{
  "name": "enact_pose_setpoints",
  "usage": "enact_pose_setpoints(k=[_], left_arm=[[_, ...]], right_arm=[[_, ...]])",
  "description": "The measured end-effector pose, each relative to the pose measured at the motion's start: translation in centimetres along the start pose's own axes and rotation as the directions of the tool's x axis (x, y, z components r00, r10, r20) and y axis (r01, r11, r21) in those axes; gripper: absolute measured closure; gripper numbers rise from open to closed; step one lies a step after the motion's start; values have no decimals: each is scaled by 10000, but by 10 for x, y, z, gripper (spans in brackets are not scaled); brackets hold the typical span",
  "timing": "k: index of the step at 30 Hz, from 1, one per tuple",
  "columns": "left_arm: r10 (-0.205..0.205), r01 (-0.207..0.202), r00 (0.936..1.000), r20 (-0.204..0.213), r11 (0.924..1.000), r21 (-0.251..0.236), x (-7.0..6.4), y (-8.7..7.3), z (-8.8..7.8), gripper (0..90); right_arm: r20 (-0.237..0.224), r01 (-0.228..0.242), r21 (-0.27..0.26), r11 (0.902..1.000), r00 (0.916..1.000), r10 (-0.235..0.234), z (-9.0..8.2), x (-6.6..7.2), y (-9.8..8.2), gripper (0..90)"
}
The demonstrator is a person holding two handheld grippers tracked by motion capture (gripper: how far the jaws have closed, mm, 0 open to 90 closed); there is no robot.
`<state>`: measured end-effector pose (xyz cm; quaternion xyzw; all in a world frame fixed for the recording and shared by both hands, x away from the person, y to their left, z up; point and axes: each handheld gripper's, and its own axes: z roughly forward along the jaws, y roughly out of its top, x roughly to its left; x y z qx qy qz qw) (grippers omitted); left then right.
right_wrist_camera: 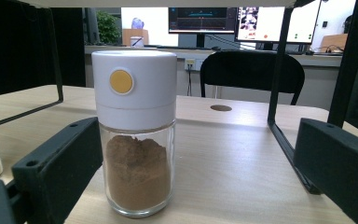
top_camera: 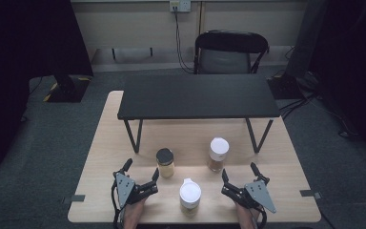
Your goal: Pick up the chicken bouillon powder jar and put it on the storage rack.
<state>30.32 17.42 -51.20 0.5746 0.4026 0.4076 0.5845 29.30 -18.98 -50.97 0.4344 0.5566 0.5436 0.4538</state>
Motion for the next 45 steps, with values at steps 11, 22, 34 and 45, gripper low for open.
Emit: enact_pose_setpoints(k=[11,22,34,45], left_arm=[[47,-46,10000,-41,10000,64,0,0,1,0],[-74,75,9998,-162,10000,28,0,0,1,0],[-495,494,9985,-235,9988,-71,5,2,-3,3],[-419,420,9991,-119,9991,103,3,6,-5,3]], right_arm=[[-99,-110,45,9999,9999,111,0,-1,0,2],[10,-193,88,9998,9998,193,0,-1,0,3],[65,-220,117,9997,9997,219,1,-1,0,5],[31,-178,64,9998,9998,178,0,-1,0,8]])
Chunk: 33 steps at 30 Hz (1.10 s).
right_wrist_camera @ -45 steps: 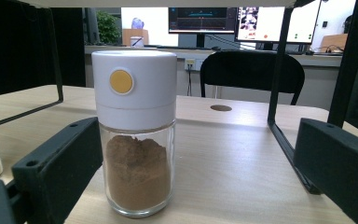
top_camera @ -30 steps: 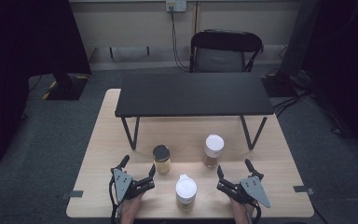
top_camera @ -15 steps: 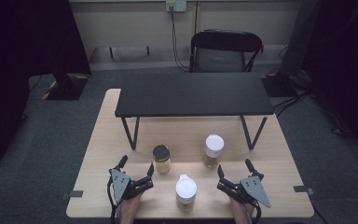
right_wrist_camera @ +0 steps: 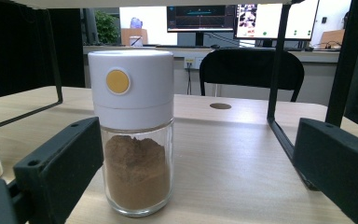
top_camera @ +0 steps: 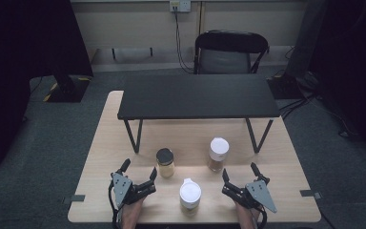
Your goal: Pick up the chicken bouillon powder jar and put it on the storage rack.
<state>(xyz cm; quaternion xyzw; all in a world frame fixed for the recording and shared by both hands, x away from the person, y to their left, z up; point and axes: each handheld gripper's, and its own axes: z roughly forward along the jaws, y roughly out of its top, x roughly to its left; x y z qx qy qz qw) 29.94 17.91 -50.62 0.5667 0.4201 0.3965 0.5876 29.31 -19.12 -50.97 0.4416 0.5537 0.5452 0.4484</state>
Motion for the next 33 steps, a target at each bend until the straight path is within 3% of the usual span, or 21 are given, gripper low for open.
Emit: enact_pose_setpoints(k=[13,23,33], left_arm=[[152,-145,9992,358,9997,-215,-9,19,-5,1],[4,11,9980,638,9997,-236,-12,31,-5,3],[267,-249,9953,926,9995,-205,-22,40,7,3]], right_arm=[[11,-14,5,10000,10000,14,0,0,0,9],[-29,-31,9,10000,10000,31,0,0,0,9],[-73,-76,5,10000,9999,76,0,-1,0,7]])
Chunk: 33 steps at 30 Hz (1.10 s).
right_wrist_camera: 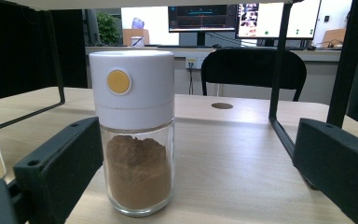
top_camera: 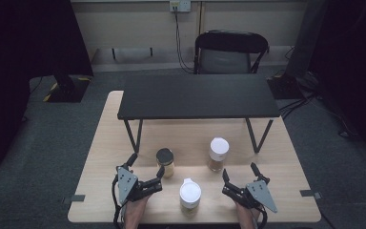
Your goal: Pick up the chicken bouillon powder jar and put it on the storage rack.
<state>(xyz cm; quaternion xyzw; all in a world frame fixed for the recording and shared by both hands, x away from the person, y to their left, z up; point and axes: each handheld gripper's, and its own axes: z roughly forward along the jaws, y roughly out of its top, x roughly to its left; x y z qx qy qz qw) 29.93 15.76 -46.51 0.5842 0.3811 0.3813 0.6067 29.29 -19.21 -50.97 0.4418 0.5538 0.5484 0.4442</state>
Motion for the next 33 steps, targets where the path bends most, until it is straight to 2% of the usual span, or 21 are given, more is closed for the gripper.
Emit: enact_pose_setpoints(k=[14,16,21,26,33], left_arm=[[-85,83,9999,98,9998,185,-1,1,16,2],[-20,21,10000,-32,9999,142,-3,1,19,2],[-76,75,10000,36,9999,104,-4,2,25,3],[58,-63,9998,188,9996,293,-8,1,32,7],[4,-20,9995,323,9987,505,-11,-2,38,14]], right_arm=[[-27,-89,-23,10000,10000,89,0,-1,0,8],[-23,-98,-21,9999,9999,98,0,-1,0,8],[-31,-101,-19,9999,9999,101,0,-1,0,8],[-35,-98,-38,9999,9999,98,0,-1,0,8],[-29,-117,-45,9999,9999,117,0,-1,0,8]])
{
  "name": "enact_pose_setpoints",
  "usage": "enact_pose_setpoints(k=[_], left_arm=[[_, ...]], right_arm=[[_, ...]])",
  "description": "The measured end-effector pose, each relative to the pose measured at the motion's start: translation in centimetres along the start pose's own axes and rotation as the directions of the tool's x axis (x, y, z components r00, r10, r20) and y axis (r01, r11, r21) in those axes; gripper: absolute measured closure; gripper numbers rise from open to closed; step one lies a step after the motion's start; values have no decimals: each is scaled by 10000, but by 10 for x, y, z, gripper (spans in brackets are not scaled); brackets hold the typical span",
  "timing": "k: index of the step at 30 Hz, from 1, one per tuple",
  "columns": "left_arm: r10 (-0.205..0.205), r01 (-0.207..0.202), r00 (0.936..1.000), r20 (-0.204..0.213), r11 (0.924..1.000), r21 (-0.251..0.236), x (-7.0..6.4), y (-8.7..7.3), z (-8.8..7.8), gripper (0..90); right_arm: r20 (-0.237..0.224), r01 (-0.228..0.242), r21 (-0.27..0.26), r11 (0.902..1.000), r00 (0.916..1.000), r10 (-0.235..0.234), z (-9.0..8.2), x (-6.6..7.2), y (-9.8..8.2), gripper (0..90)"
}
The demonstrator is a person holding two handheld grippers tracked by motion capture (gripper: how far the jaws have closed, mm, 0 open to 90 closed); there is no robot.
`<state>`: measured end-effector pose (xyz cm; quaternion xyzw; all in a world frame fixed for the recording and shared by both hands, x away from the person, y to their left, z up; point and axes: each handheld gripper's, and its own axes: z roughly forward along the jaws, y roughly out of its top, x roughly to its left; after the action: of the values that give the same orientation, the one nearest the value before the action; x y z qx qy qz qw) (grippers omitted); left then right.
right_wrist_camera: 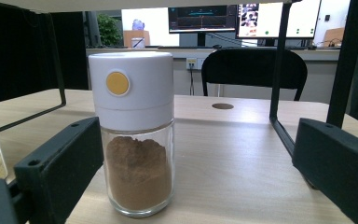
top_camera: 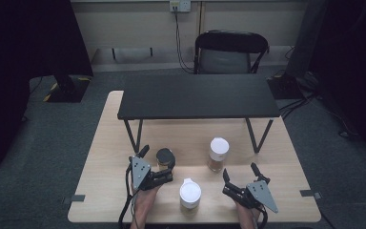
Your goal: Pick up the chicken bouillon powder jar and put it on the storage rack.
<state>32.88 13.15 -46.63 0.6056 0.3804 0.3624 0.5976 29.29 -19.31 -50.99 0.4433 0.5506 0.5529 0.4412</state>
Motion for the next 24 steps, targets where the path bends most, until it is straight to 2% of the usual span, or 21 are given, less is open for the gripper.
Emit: enact_pose_setpoints(k=[10,18,24], left_arm=[[87,-86,9999,-63,9997,234,-3,-6,6,52],[18,-13,10000,-87,9989,467,-4,-11,10,115],[-55,52,10000,50,9983,579,-4,-13,13,165]], right_arm=[[-38,10,-7,10000,10000,-10,0,0,0,9],[-43,-2,-13,10000,10000,2,0,0,0,8],[-67,1,-13,10000,10000,-1,0,0,0,8]])
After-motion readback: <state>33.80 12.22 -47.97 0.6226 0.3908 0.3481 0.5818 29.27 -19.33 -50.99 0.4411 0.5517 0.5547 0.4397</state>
